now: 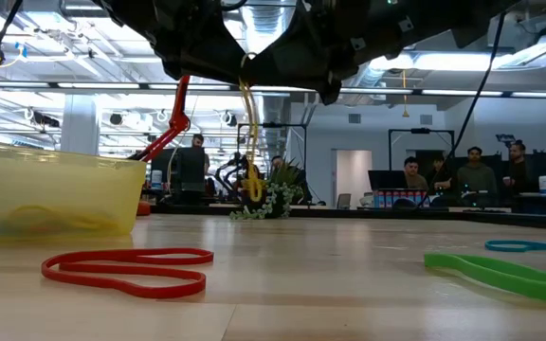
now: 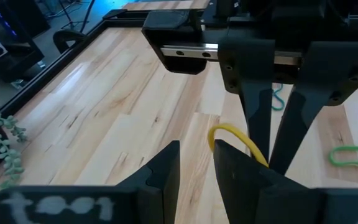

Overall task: Pick and place items into bin
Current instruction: Put the yellow rubber band into the yellow bin

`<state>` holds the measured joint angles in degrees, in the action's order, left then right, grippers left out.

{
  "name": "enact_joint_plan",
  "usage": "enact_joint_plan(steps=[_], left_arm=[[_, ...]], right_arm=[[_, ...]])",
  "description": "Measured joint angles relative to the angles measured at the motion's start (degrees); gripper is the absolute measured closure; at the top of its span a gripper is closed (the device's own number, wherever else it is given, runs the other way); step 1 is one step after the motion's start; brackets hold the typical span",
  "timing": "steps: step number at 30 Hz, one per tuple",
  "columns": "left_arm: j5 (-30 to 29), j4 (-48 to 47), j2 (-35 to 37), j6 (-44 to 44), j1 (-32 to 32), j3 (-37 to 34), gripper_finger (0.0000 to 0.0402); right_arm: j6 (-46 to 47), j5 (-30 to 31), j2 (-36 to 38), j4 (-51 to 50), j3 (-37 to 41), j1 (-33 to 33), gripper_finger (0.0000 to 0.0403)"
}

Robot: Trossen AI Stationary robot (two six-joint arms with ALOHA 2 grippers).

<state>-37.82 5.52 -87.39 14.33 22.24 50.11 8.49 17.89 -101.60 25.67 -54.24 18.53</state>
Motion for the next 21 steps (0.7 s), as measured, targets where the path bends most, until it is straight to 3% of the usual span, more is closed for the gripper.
enact_joint_plan(steps=[21], left_arm=[[-0.1,2.1,0.0,-1.5,-0.1,0.0,0.0313]], right_arm=[[0.0,0.2,0.0,-1.8,0.0,-1.4,0.0402]])
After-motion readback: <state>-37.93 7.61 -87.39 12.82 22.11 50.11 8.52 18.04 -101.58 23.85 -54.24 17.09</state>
